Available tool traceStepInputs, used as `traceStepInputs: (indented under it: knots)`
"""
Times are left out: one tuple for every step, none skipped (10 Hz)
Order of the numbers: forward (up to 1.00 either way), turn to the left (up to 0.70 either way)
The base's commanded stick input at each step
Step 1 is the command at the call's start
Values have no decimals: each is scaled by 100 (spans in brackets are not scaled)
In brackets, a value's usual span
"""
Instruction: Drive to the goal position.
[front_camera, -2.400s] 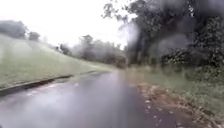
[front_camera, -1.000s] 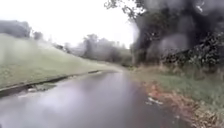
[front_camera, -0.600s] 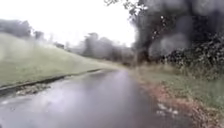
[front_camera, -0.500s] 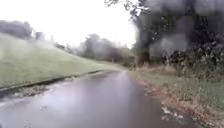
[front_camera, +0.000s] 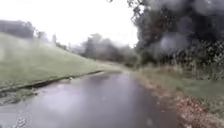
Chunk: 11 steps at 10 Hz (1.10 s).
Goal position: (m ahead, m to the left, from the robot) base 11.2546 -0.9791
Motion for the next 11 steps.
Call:
traceStepInputs:
  knots:
    - [100,0]
    - [100,0]
    - [100,0]
    - [100,0]
    - [100,0]
    - [100,0]
    - [100,0]
    - [100,0]
    - [100,0]
    - [100,0]
    - [100,0]
